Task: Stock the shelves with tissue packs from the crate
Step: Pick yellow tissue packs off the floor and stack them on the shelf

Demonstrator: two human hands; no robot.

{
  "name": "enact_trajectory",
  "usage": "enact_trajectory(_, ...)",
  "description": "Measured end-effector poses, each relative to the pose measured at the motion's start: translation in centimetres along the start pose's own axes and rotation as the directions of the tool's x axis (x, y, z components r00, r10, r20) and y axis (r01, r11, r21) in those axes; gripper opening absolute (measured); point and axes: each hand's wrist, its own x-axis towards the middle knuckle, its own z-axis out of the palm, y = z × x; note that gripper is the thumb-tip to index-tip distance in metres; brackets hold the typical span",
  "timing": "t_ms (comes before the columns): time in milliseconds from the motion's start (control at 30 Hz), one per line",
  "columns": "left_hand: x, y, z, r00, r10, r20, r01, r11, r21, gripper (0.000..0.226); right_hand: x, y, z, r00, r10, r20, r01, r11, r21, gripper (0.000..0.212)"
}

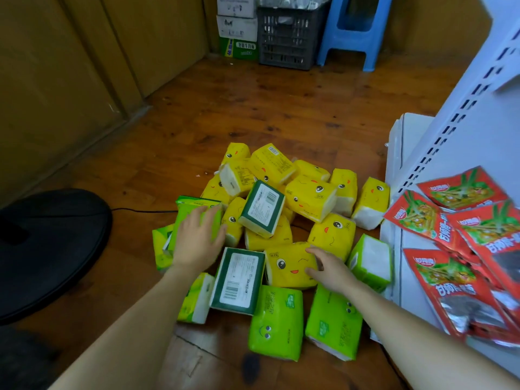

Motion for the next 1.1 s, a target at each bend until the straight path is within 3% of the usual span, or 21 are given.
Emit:
enact_trajectory(200, -0.4, 5.4, 3.1, 0.934, 0.254, 0.251, -0.273, 0.961, 0.041, 0.080, 0.2, -0.4, 0.5, 0.996, 0.024, 0.083, -0.031, 0.996, 0.079, 0.061)
enact_trajectory(367, -0.6, 6.7, 4.5, 0.907, 0.258, 0.333, -0.301, 0.950, 0.087, 0.071, -0.1, -0.3, 0.9, 0.998, 0.043, 0.035, -0.051, 0.966, 0.254, 0.062)
enact_trajectory(467, -0.7, 6.3, 4.2, 0.920, 0.227, 0.320, -0.257, 0.965, 0.055, 0.088, -0.5, -0.7, 0.3, 0.998, 0.054, 0.010, -0.054, 0.938, 0.343, 0.065)
enact_trajectory(700, -0.3, 5.8, 2.3, 0.966, 0.076, 0.247, -0.031, 0.983, -0.181, 0.059, -1.7, -2.0, -2.5, 0.999, 0.014, -0.035, -0.002, 0.942, 0.334, 0.063)
enact_trajectory(833, 0.0, 6.9, 0.4, 0.986, 0.001, 0.169, 0.058, 0.939, -0.340, 0.058, -3.5, -3.5, -5.1, 0.992, -0.033, -0.124, 0.078, 0.920, 0.383, 0.055)
enact_trajectory(967, 0.7, 8.4, -1.3, 0.985, -0.116, 0.130, 0.170, 0.803, -0.572, 0.069, -4.8, -5.9, -8.2, 0.972, -0.057, -0.230, 0.158, 0.878, 0.451, 0.053)
enact_trajectory(1100, 1.3, 10.6, -3.8, 0.981, -0.117, 0.155, 0.194, 0.620, -0.760, 0.081, -6.0, -9.5, -11.0, 0.953, -0.093, -0.289, 0.240, 0.812, 0.531, 0.051)
